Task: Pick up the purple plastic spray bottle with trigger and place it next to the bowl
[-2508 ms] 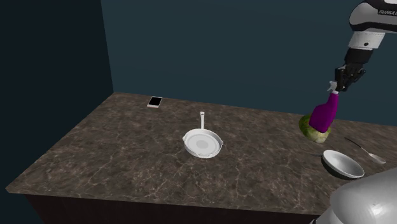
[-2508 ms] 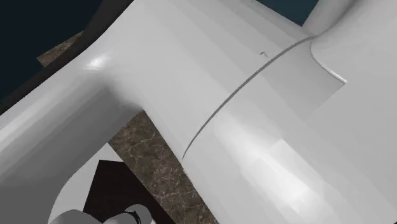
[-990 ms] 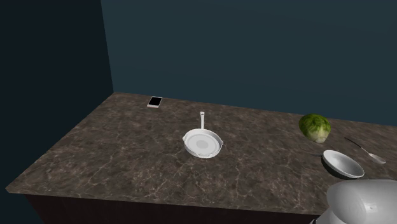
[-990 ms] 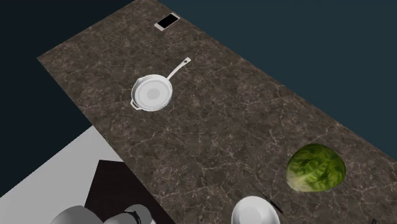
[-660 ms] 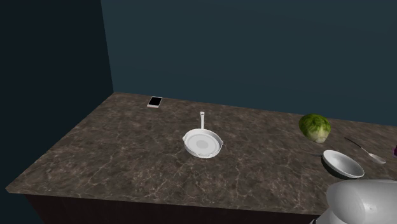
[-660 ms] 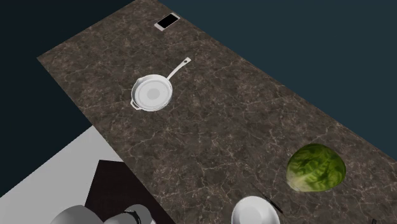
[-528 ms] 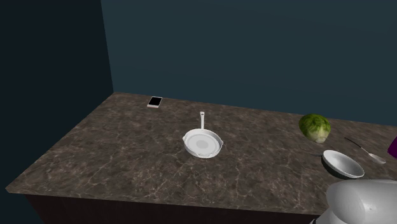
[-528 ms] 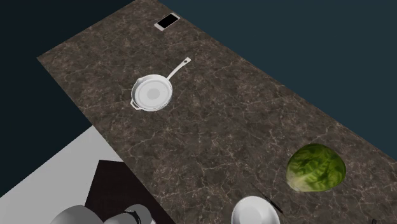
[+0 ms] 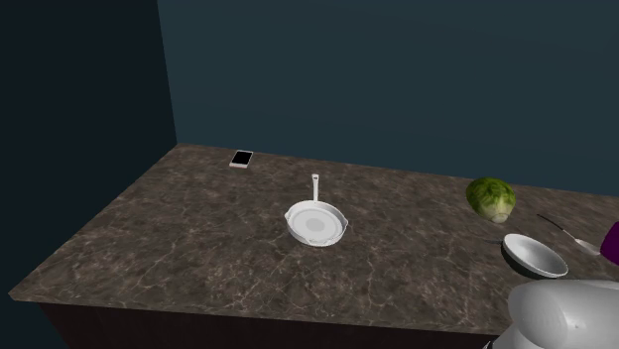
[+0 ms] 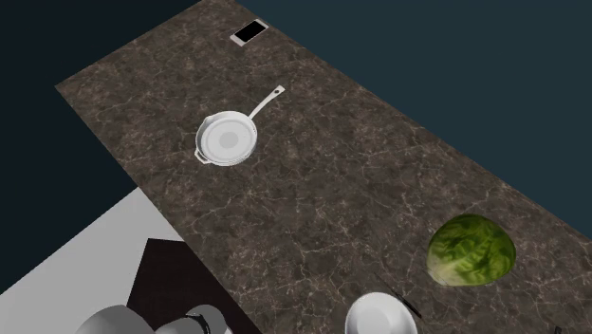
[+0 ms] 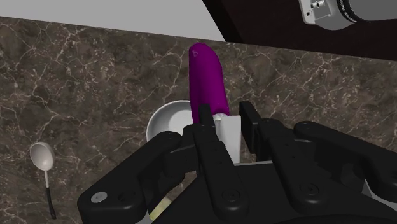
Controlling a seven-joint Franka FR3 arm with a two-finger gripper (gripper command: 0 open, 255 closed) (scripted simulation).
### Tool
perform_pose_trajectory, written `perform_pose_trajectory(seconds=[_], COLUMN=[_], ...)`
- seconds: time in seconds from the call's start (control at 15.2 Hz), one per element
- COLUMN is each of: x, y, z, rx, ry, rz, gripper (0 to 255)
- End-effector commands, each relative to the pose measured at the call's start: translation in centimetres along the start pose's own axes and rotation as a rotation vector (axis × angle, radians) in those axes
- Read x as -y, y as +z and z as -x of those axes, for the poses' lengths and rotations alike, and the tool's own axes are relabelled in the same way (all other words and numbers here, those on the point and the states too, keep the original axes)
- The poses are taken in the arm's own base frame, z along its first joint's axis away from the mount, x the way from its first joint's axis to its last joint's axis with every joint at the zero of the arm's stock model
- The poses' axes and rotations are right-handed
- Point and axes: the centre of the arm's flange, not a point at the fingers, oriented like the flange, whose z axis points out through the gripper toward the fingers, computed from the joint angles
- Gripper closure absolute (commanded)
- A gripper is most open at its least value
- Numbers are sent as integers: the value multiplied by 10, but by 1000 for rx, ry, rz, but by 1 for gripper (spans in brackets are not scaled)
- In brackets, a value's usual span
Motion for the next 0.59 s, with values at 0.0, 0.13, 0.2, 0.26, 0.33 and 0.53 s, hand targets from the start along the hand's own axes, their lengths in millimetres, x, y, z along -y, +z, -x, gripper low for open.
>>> perform_pose_trajectory(seconds=[0.0, 0.13, 0.2, 0.26, 0.33, 0.53], x=[1, 1, 2, 2, 2, 3], y=[10, 21, 26, 31, 36, 52], z=[-1, -2, -3, -3, -4, -5], rx=[0, 0, 0, 0, 0, 0], ry=[0, 0, 0, 0, 0, 0], rz=[0, 0, 0, 0, 0, 0], gripper=[255, 255, 255, 255, 255, 255])
